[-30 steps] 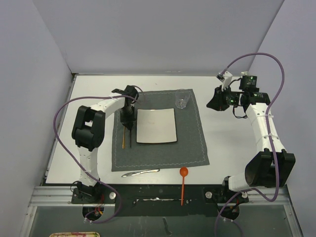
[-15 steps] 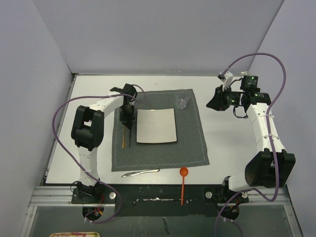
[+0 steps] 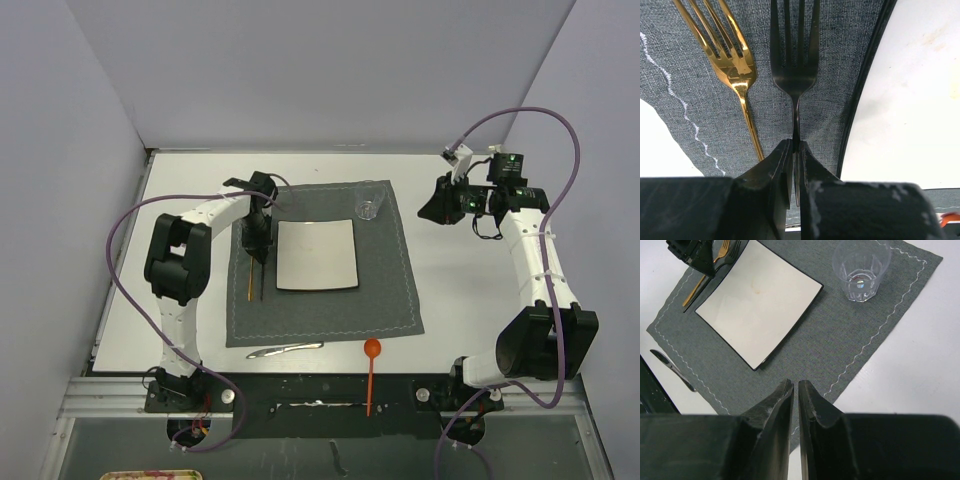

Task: Set the dinner table for one person
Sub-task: Adjust the fork on the napkin.

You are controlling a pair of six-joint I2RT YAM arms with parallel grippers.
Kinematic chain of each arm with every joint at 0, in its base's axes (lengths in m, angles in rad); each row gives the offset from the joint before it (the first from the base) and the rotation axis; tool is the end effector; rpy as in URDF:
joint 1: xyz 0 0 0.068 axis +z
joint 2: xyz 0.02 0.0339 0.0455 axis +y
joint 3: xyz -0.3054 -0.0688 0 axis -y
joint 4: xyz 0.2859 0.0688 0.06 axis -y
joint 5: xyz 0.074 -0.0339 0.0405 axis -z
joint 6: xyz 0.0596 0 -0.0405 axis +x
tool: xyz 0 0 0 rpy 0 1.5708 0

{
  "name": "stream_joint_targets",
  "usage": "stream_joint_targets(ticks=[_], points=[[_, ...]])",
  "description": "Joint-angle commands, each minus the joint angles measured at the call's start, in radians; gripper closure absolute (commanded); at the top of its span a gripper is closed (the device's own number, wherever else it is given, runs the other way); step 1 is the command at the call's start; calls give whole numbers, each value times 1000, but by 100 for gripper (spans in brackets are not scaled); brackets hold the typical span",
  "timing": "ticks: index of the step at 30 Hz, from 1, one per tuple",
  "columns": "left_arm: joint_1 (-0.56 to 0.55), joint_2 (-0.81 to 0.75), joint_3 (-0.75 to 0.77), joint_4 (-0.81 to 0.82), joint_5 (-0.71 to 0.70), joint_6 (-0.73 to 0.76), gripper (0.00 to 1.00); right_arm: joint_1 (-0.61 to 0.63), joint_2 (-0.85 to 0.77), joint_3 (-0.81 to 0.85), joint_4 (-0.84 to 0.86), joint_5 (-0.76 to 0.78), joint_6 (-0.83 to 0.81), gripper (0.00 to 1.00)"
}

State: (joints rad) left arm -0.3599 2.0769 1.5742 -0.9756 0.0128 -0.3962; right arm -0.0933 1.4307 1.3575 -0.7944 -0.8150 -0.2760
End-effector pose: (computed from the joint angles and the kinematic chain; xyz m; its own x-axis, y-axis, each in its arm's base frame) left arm 0.4301 -0.1627 0.1624 -0.9961 -0.0375 -0.0803 -0.0338 0.9983 -0.0474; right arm 0.3437 0.0114 0.3672 -0.6205 -0.1297 -0.7735 -0.5963 0.7186 0.3579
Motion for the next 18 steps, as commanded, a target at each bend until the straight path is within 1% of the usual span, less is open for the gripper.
stream_joint_targets(ticks=[1,10,18], points=[[6,22,7,7,1,-2,94,-12,-15,46,12,-34,11,88],[9,41,-1,15,22,3,89,-13,-17,46,8,-38,11,88],[19,43,-1,18,35,2,73,-15,-13,49,8,-42,12,88]])
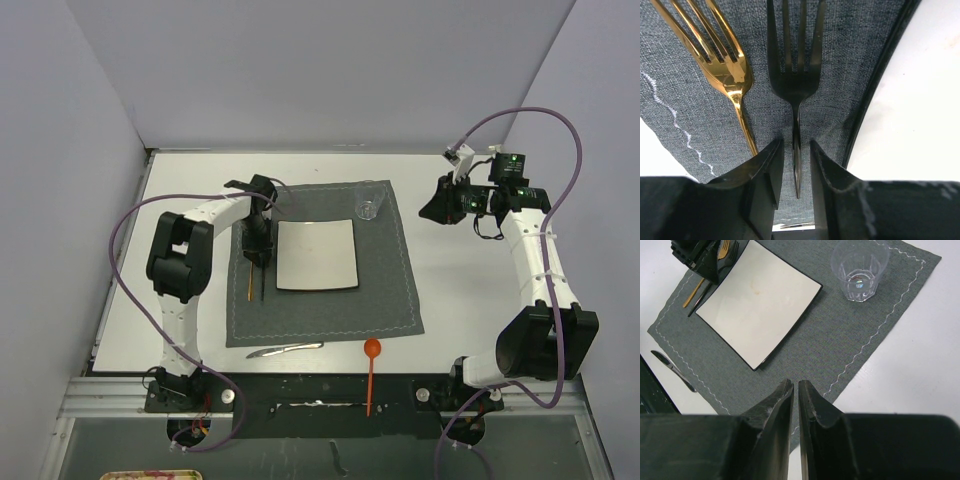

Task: Set the dinner table for one person
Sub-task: Adjust the fork on the napkin.

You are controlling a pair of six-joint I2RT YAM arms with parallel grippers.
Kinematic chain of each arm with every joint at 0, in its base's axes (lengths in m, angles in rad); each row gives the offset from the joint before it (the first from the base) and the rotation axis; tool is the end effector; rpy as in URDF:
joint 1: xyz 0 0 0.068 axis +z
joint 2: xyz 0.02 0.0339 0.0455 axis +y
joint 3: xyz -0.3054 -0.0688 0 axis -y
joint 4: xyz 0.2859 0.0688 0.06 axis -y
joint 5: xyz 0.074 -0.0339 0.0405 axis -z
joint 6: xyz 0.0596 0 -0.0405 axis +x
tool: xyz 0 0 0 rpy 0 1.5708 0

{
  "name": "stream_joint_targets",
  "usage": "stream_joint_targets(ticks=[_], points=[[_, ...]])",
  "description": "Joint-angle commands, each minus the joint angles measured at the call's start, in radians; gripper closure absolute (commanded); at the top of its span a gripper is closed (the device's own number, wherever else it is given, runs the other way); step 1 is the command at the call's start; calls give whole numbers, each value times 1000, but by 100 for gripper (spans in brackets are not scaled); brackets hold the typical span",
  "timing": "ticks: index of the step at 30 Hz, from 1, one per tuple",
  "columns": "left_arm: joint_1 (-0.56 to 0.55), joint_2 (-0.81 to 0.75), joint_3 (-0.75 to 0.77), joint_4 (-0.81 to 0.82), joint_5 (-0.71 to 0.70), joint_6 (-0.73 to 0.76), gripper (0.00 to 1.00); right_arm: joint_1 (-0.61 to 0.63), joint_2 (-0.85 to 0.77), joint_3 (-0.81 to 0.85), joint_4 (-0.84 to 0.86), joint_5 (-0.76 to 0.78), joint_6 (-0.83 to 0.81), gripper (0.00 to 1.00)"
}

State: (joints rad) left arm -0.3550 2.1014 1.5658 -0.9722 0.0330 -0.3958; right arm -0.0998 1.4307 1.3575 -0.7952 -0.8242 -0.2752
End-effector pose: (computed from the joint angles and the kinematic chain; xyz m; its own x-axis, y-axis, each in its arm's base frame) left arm 0.4301 -0.1615 0.1493 -0.9981 -0.0409 -0.0454 -0.0384 0.9978 -0.0547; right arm 0.3435 0.0096 0.3675 -0.6211 -0.1233 -0.7740 -0.5954 0.7165 0.3636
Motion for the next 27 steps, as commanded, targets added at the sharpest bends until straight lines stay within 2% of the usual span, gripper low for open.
stream_joint_targets(ticks=[1,12,27], points=[[14,17,5,16,15,2,72,-9,-12,49,8,-33,10,88],[3,-61,29,7,-24,12,66,-11,-5,55,7,-37,10,88],[-15,-157,55,-8,-53,35,65,-11,-18,45,13,-41,14,88]])
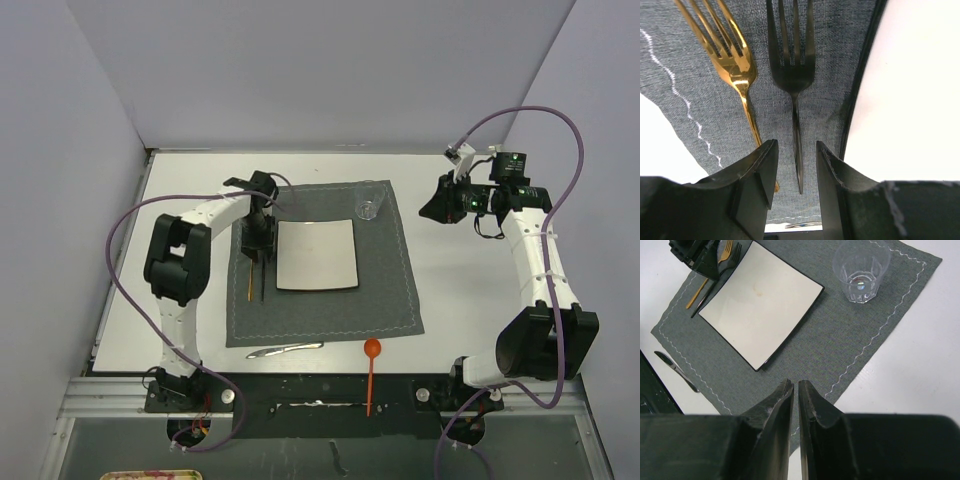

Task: Set the dinner table for one person
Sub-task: Adjust the fork on the napkin.

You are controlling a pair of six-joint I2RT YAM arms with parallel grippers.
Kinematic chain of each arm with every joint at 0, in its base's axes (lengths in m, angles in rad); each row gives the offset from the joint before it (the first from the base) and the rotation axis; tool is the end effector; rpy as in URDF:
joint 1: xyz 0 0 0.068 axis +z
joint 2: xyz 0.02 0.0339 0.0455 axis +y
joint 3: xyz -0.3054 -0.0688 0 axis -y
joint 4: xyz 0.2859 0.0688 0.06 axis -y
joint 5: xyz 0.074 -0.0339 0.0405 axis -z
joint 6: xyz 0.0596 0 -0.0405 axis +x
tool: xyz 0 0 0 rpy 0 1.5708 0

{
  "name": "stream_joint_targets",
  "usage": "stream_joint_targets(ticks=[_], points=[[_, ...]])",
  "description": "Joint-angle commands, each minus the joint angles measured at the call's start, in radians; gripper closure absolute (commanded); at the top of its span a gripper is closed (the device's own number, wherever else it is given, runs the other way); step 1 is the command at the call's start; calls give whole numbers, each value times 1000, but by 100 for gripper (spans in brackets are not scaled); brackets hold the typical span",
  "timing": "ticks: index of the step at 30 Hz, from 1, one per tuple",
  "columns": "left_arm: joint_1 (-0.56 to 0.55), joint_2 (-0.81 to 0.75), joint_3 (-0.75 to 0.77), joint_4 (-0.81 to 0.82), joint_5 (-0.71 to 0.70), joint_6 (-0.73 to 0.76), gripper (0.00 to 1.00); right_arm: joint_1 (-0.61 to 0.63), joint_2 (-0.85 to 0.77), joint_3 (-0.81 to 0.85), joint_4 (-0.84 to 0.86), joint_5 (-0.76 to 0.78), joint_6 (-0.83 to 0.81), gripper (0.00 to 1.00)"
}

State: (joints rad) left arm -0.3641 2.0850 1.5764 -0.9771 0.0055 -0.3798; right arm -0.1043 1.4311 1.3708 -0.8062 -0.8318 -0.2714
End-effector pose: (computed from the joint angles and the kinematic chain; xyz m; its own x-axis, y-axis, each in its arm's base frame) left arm 0.4302 -0.1643 0.1595 -0.9969 -0.0168 -0.0769 -0.0140 0.9992 -0.0366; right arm 0.3431 0.0084 0.3716 -0.6214 -0.1165 -0.7748 -0.5942 0.7146 0.3691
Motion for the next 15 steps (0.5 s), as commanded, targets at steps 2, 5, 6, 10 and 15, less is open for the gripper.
stream_joint_targets(ticks=[2,5,6,10,15], points=[[-7,-154,48,-9,-34,25,65,-6,-18,33,26,-36,12,88],[-10,-176,66,-24,-43,39,65,-7,-16,33,30,-36,13,88],[-16,-186,71,-27,-49,45,65,-6,-15,33,30,-38,14,88],[-27,-234,64,-1,-74,83,68,-7,-10,29,40,-40,16,88],[-27,-318,-59,106,-83,115,88,-6,0,8,50,-38,5,88]])
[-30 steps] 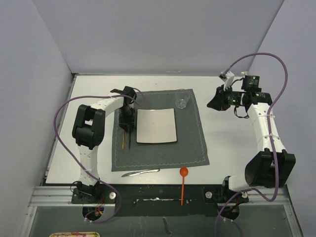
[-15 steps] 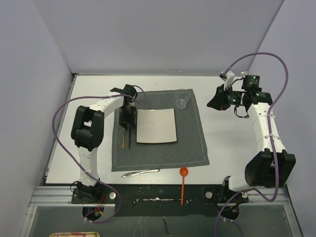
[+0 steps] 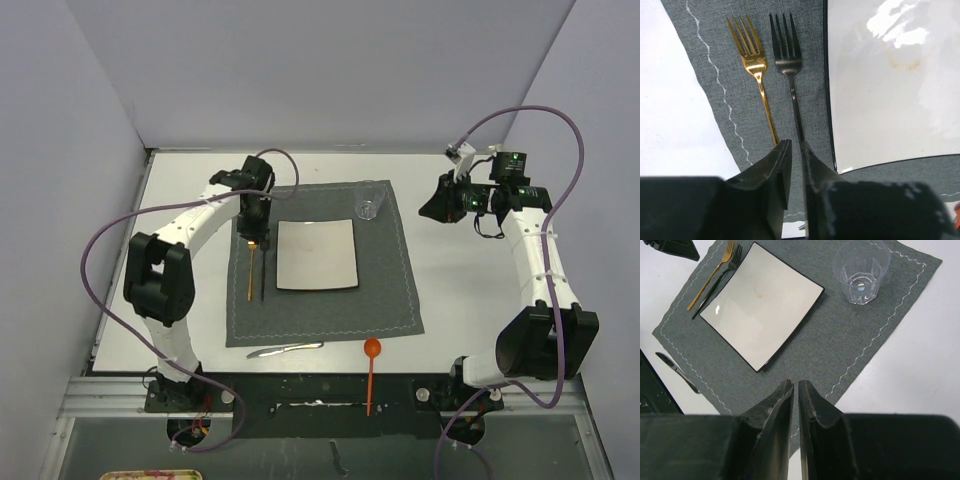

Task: Set the dinner table for one person
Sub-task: Adjust the fork on the napkin, then pick up the spoon from the center of the board.

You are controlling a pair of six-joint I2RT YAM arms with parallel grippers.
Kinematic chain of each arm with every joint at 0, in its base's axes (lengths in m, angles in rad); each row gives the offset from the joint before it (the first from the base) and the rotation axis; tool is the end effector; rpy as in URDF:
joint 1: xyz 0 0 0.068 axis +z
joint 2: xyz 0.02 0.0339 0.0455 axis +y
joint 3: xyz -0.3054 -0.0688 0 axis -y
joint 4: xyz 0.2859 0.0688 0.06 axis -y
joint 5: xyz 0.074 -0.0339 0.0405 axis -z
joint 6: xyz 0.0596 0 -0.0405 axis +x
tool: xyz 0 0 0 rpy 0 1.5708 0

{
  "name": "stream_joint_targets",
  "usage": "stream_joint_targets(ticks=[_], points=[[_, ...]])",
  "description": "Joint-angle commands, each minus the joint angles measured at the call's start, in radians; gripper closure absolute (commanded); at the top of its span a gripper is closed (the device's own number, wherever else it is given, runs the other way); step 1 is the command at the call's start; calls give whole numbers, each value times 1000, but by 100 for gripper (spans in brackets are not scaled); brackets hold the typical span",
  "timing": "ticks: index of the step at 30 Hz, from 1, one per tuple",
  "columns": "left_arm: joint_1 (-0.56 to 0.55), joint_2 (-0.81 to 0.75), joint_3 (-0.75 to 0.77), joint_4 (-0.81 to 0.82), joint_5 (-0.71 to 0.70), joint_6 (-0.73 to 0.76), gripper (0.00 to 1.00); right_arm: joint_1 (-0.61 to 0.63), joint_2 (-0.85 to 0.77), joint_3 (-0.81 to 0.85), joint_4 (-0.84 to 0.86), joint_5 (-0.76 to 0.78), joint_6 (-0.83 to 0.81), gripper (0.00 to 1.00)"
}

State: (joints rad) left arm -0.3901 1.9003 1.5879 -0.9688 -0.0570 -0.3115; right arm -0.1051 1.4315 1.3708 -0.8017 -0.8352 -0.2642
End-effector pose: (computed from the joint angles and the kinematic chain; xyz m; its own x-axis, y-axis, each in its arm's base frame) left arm 0.4151 -0.1670 0.2438 -0.9555 0.0620 -0.2886 0.0754 0.9965 -0.0356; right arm 0.3435 0.0082 0.3719 -0.6221 -0.1106 -0.7751 -0.5923 0.7138 0.3736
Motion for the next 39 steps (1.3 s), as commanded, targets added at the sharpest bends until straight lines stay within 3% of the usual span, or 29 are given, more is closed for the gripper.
stream_joint_targets(ticks=[1,3,9,15,20,24,32,39], points=[[-1,-157,-107,124,-17,52,93,-5,2,4,44,-33,-4,88],[0,-211,-162,160,6,66,100,1,8,1,40,-30,-8,87],[-2,-408,-308,286,-42,130,100,41,-17,-35,1,37,-60,88],[-1,-585,-456,370,173,308,100,121,-98,-127,-48,92,-127,82],[0,-690,-500,317,317,451,100,164,-172,-210,-123,121,-185,78],[5,-774,-534,259,405,525,95,236,-230,-254,-201,154,-223,73],[15,-969,-592,238,285,605,81,321,-283,-248,-298,207,-310,58],[17,-1069,-514,126,235,653,77,438,-244,-226,-406,310,-466,57]])
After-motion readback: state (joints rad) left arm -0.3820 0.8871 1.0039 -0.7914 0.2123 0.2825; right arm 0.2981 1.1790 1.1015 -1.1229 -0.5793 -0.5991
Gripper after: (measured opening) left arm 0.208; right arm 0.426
